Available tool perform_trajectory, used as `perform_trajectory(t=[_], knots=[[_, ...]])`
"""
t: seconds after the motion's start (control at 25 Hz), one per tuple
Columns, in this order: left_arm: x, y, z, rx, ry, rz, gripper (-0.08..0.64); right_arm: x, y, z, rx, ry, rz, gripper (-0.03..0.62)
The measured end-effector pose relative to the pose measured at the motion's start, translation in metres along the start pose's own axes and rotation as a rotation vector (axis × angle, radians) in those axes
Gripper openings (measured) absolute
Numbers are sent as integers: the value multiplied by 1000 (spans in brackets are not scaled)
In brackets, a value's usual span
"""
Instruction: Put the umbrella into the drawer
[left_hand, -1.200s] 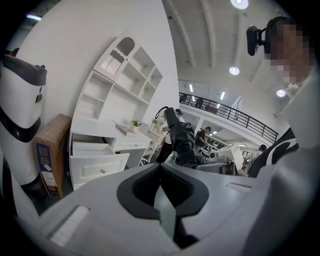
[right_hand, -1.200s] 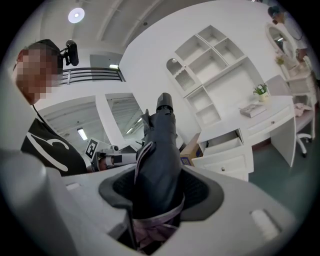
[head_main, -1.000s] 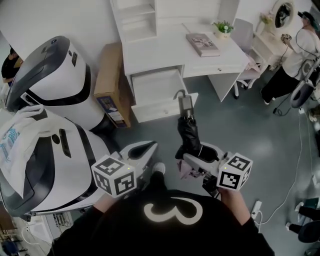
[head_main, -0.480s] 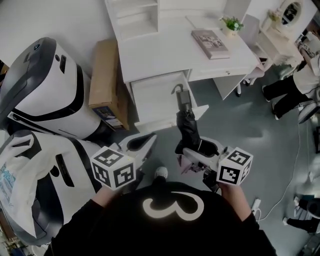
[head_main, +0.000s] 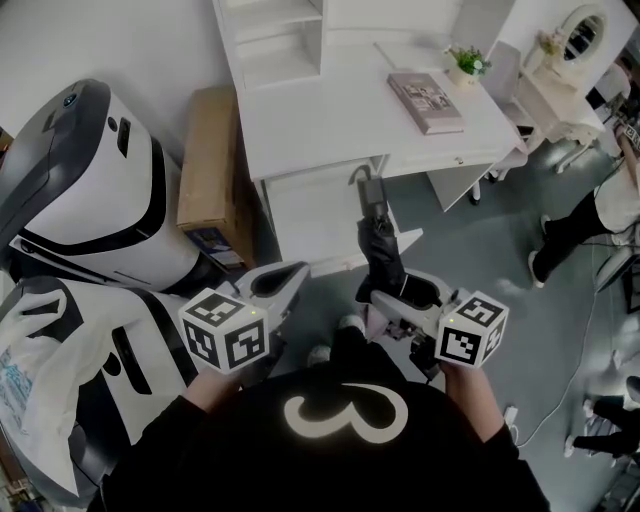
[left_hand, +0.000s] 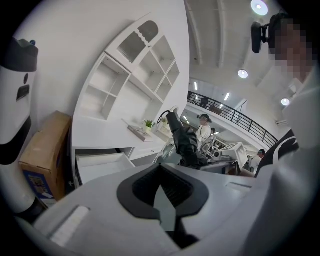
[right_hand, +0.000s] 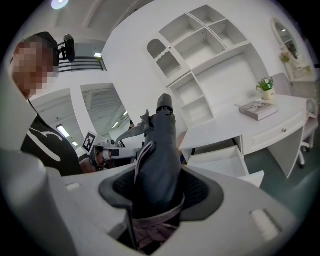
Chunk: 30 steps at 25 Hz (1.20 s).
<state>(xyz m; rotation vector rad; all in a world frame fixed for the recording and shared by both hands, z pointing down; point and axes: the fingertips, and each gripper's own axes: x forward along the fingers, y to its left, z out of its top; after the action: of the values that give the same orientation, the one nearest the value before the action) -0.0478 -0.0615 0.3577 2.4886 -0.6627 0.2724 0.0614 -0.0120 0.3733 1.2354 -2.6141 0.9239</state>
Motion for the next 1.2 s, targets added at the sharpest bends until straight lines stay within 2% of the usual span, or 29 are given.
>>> perform_trajectory(t=[0.28,0.52,0.92,1.2], knots=[[12,21,12,-17,-2,30,9,17,-27,15,-49,75,-8,230],[31,50,25,-47,6,69,9,45,-58,37,-63,130,19,230],[62,94,51,-112,-1,131,9,98,-115,65,-147,298,47,230],[73,125,60,-147,-12,175,9,134,-143,70,-226,399,75,230]])
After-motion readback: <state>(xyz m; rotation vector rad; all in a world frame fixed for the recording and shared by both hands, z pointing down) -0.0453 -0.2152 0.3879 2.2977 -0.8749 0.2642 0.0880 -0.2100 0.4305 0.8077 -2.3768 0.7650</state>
